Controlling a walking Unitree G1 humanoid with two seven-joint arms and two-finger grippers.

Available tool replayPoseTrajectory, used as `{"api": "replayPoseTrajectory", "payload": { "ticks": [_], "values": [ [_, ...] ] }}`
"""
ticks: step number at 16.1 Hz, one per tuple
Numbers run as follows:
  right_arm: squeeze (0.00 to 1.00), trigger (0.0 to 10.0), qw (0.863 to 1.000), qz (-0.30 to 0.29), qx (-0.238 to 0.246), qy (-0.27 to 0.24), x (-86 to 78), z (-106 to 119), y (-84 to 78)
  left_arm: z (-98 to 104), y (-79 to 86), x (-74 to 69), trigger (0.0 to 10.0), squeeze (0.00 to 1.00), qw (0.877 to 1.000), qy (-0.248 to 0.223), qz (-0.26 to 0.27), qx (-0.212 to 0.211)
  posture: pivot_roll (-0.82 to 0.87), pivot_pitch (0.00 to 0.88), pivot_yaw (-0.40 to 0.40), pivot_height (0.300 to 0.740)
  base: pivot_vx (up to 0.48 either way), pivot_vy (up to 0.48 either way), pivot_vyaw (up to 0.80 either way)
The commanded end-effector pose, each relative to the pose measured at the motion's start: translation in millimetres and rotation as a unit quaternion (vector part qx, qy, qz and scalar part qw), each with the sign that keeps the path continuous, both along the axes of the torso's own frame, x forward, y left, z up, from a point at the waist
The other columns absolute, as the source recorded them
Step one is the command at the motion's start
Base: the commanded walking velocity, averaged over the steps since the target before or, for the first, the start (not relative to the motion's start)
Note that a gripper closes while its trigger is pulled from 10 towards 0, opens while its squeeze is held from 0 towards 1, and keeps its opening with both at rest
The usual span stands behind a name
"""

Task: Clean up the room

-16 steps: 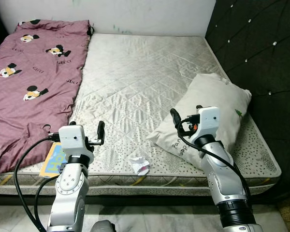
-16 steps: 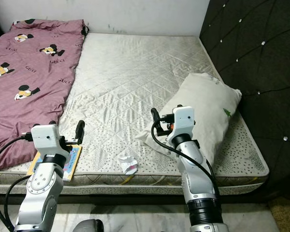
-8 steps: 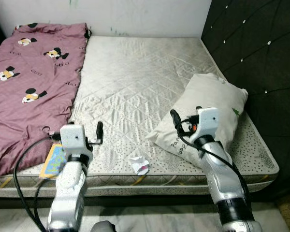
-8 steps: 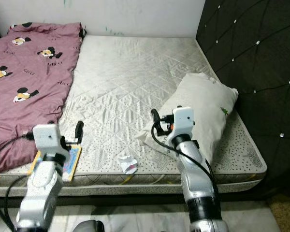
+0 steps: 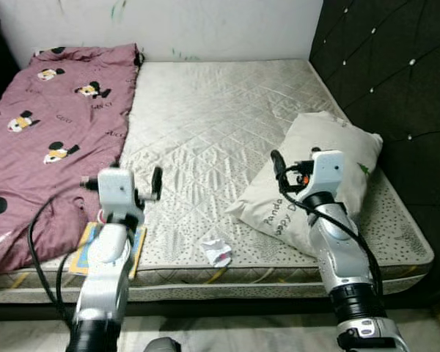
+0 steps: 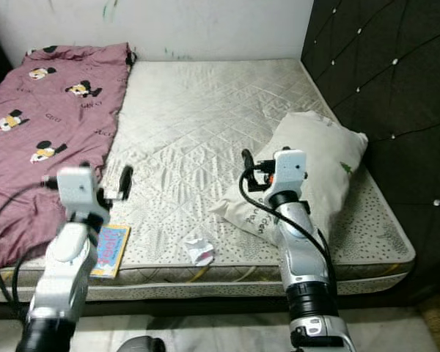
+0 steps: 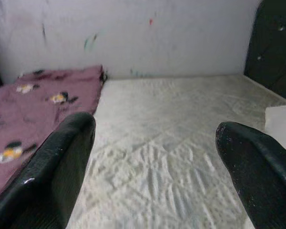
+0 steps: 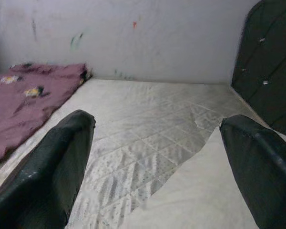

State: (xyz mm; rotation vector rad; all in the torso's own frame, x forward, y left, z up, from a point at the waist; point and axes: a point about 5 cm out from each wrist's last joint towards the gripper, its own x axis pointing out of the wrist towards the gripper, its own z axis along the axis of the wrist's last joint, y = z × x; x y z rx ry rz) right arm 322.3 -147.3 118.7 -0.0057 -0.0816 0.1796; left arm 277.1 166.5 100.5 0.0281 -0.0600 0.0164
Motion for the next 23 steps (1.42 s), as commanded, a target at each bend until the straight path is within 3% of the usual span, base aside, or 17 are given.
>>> {"api": "replayPoseTrajectory", "payload": {
  "ticks": [1, 3, 5, 6, 9, 14, 15, 20, 23],
  "values": [
    [0.00, 10.0, 1.000, 0.028, -0.004, -0.006, 2.7, 3.7, 10.7, -0.6, 3.9, -5.6, 10.0, 0.00, 1.000, -0.004, 0.019, -0.001, 0.02, 0.000, -0.045, 0.740, 0.000, 0.000, 0.00],
    [0.00, 10.0, 0.999, 0.039, -0.002, -0.003, 0.3, 1.0, 17.9, -9.4, 11.7, -23.5, 10.0, 0.00, 0.998, 0.011, 0.054, -0.012, 0.04, 0.000, -0.066, 0.740, 0.000, 0.000, 0.00],
    [0.00, 10.0, 0.999, 0.037, 0.003, 0.003, -2.8, -1.8, 18.2, -10.0, 14.6, -27.2, 10.0, 0.00, 0.997, 0.017, 0.064, -0.028, 0.04, 0.000, -0.067, 0.740, 0.000, 0.000, 0.00],
    [0.00, 10.0, 0.999, 0.039, 0.005, 0.008, -9.0, -7.0, 19.2, -10.8, 12.8, -30.8, 10.0, 0.00, 0.998, 0.014, 0.052, -0.015, 0.04, 0.000, -0.064, 0.740, 0.000, 0.000, 0.00],
    [0.00, 10.0, 0.999, 0.046, 0.005, 0.006, -7.5, -5.5, 23.6, -6.9, 12.2, -20.2, 10.0, 0.00, 0.999, 0.008, 0.044, -0.012, 0.03, 0.000, -0.053, 0.740, 0.000, 0.000, 0.00],
    [0.00, 10.0, 1.000, 0.008, 0.007, -0.022, 5.2, 9.1, 11.6, 2.5, 4.9, -6.0, 10.0, 0.00, 1.000, -0.004, 0.018, -0.012, -0.01, 0.000, -0.002, 0.740, 0.000, 0.000, 0.00],
    [0.00, 10.0, 1.000, -0.004, 0.008, -0.024, 1.2, 8.0, 8.5, 0.7, 1.8, -3.9, 10.0, 0.00, 1.000, 0.001, 0.002, -0.008, -0.03, 0.000, 0.038, 0.740, 0.000, 0.000, 0.00],
    [0.00, 10.0, 0.999, -0.033, 0.002, -0.023, -13.0, 1.3, -6.0, 3.8, -11.8, 9.5, 10.0, 0.00, 0.999, -0.002, -0.033, -0.006, -0.08, 0.000, 0.070, 0.740, 0.000, 0.000, 0.00],
    [0.00, 10.0, 0.999, -0.038, -0.004, -0.017, -18.5, -1.3, -12.2, -1.2, -15.9, 4.9, 10.0, 0.00, 0.999, 0.004, -0.036, -0.012, -0.09, 0.000, 0.065, 0.740, 0.000, 0.000, 0.00]
  ]
}}
